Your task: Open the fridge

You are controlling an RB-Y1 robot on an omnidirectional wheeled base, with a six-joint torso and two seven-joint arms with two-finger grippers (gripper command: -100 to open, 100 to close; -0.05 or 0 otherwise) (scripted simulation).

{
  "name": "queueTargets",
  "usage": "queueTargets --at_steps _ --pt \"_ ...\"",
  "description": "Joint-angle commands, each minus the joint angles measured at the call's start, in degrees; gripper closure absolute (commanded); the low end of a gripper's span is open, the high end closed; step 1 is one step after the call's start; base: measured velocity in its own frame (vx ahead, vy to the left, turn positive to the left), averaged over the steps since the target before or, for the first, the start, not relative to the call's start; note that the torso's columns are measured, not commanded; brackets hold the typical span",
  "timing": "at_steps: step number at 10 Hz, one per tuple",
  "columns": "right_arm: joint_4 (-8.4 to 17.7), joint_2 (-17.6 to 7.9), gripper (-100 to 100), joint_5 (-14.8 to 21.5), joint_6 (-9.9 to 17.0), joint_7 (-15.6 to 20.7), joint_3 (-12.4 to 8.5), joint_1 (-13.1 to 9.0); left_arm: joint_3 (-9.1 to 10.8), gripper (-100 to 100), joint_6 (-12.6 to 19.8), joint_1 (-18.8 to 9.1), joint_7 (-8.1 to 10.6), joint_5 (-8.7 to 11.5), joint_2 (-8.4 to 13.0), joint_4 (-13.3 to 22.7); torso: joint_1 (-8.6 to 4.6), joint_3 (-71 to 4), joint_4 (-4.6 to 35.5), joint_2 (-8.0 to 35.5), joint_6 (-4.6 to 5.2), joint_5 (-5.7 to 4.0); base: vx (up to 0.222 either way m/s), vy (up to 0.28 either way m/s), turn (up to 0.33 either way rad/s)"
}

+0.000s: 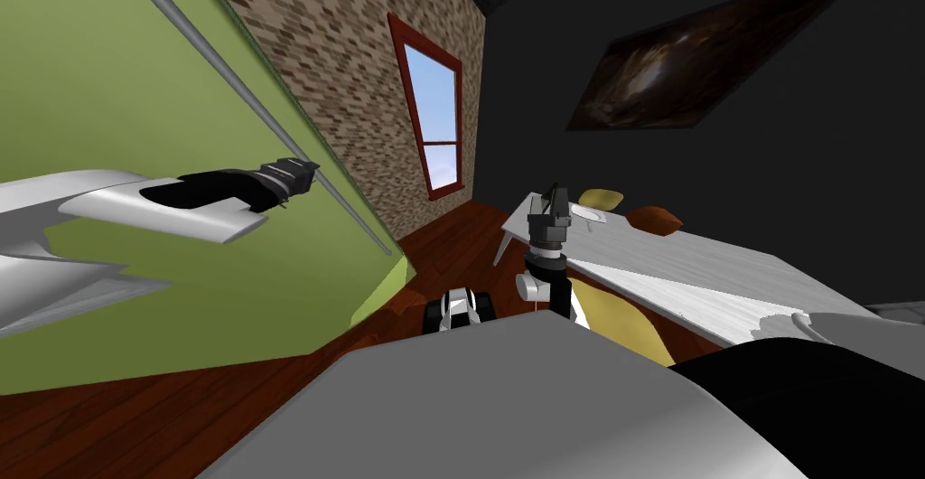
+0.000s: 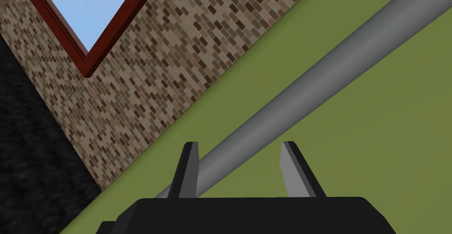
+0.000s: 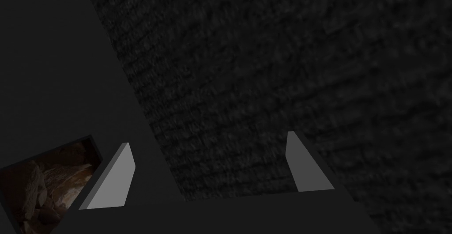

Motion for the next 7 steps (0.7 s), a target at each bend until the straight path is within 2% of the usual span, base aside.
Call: queueTargets --at_steps 1,2,3,7 --pt "0.0 0.0 0 0.0 0.0 0.0 0.0 0.0 -0.14 100 -1.45 0.38 1.21 1.32 1.31 -4.81 0.12 0.05 0.03 0.08 -0.05 0.03 -0.267 0.125 0.017" --pt "0.0 0.0 0 0.0 0.0 0.0 0.0 -0.01 -0.4 100 -1.87 0.42 1.61 1.78 1.74 -7.17 0.25 0.1 0.06 0.16 -0.1 0.08 -0.288 0.091 0.007" --pt "0.01 0.0 0 0.0 0.0 0.0 0.0 -0.01 -0.4 100 -1.87 0.42 1.61 1.78 1.74 -7.17 0.14 0.1 0.12 0.17 -0.13 0.04 -0.193 0.047 -0.007" --pt "0.0 0.0 0 0.0 0.0 0.0 0.0 0.0 -1.19 100 -3.16 0.56 2.78 3.16 3.05 -13.33 0.02 0.03 0.16 0.07 -0.05 -0.06 -0.159 0.07 0.024"
